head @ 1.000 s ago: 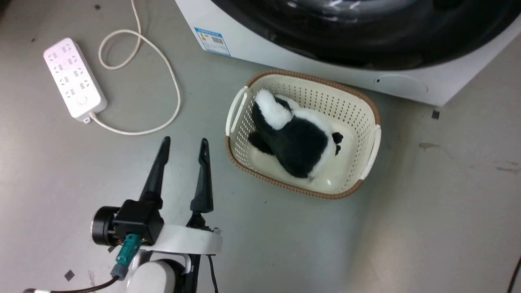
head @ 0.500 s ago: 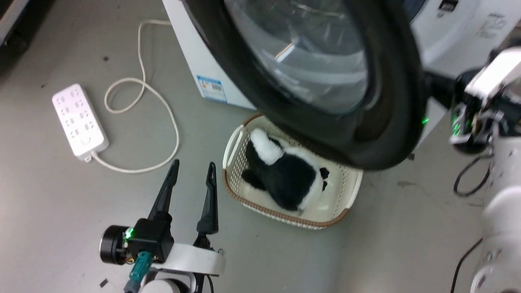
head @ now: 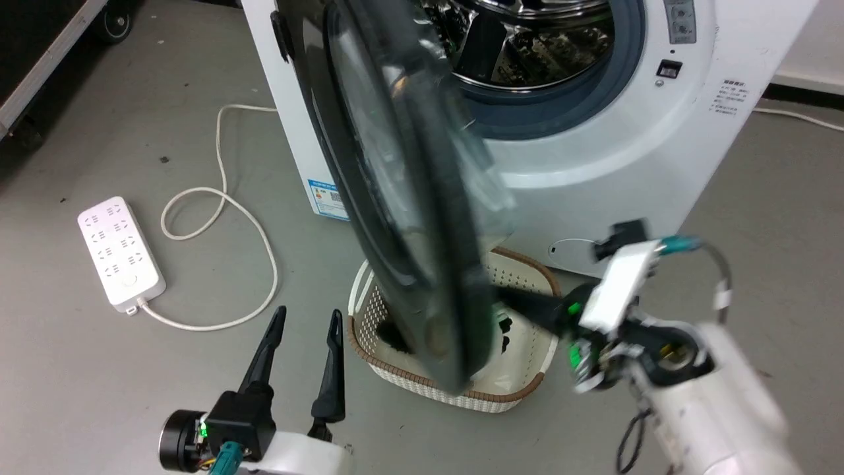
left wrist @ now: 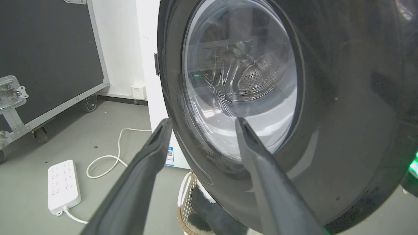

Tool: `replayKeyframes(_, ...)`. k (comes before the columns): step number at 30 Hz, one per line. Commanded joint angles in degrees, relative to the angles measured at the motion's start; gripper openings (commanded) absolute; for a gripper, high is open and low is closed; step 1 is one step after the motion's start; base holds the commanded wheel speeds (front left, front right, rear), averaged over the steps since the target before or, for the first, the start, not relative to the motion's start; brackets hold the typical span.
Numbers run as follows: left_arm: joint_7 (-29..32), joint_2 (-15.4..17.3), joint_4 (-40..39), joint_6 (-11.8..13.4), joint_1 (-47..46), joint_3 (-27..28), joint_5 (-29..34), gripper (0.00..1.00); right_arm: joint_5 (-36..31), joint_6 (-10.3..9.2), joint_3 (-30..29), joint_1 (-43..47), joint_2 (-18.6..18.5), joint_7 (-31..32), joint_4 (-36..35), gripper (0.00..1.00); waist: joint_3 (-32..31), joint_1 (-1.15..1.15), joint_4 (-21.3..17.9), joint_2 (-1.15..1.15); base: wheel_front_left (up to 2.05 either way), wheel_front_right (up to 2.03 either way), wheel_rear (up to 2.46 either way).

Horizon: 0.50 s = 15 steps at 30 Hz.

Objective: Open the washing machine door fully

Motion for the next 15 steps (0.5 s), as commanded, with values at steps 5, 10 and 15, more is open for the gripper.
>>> replayKeyframes(5,-0.32,0.07,1.04,-1.16,1.64,0.21,-0.63,1.00,6.40,0.06,9.58,3.05,0.25,-6.91,-3.49,0.00,-0.91,0.01,0.17,0.00,0.00,0.00,0.00)
replayKeyframes(10,-0.32,0.07,1.16,-1.38,2.11,1.08,-2.90,1.00,4.96,0.06,11.79,2.18,0.19,-13.26,-3.16,1.00,-1.83,0.01,-0.58,0.00,0.00,0.00,0.00)
replayKeyframes(15,-0.32,0.07,2.39,-3.42,1.58,2.04,-5.37,1.00,2.43,0.06,6.85,2.69,-4.31,-21.70,-3.72,1.00,-3.16,0.01,-1.36,0.00,0.00,0.00,0.00)
